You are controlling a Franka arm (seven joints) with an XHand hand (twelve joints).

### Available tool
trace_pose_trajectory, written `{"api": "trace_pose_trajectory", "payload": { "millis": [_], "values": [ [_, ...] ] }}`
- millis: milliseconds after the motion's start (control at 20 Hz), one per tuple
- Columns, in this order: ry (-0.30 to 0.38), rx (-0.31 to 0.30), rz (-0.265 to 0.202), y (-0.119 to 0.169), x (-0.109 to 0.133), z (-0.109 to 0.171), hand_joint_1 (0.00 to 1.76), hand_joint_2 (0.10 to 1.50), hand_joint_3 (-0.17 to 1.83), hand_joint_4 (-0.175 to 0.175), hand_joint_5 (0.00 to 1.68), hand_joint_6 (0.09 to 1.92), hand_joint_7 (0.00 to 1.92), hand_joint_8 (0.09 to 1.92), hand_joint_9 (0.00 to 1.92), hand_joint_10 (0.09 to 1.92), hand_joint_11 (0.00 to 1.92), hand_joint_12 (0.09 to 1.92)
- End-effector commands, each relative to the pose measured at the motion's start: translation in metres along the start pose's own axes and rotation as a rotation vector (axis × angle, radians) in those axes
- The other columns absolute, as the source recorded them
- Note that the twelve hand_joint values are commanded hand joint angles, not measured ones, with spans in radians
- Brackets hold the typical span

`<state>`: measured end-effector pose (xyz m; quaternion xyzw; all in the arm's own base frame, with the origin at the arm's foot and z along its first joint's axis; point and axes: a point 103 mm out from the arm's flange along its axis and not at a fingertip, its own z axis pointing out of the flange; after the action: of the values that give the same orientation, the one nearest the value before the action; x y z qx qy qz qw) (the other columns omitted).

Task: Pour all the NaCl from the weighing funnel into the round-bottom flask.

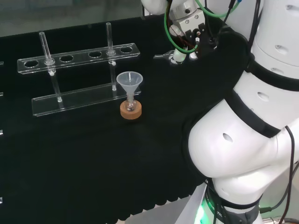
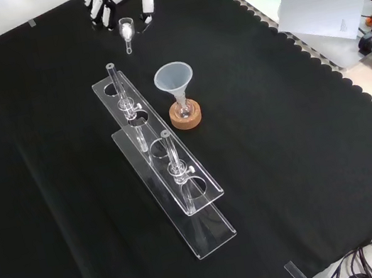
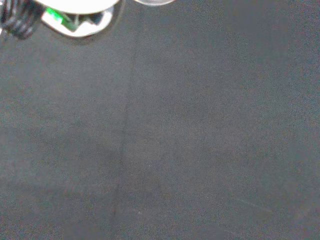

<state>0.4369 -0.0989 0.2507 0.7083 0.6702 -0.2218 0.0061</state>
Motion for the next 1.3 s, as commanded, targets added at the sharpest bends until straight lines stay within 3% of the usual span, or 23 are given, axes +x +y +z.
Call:
{"api": "trace_pose_trajectory", "payload": {
  "millis": [50, 1050, 1300],
  "values": [
    [-0.048, 0.009, -0.017, -0.024, 0.019, -0.012, 1.11, 0.66, 0.68, 0.175, 1.24, 0.74, 0.55, 0.66, 0.91, 0.47, 0.61, 1.24],
    [-0.090, 0.011, -0.059, -0.051, 0.060, -0.018, 1.11, 0.66, 0.68, 0.175, 1.24, 0.74, 0.56, 0.67, 0.94, 0.48, 0.62, 1.24],
    [-0.103, 0.000, -0.094, -0.051, 0.075, -0.023, 1.11, 0.66, 0.68, 0.175, 1.24, 0.74, 0.57, 0.67, 0.95, 0.48, 0.62, 1.24]
  ]
}}
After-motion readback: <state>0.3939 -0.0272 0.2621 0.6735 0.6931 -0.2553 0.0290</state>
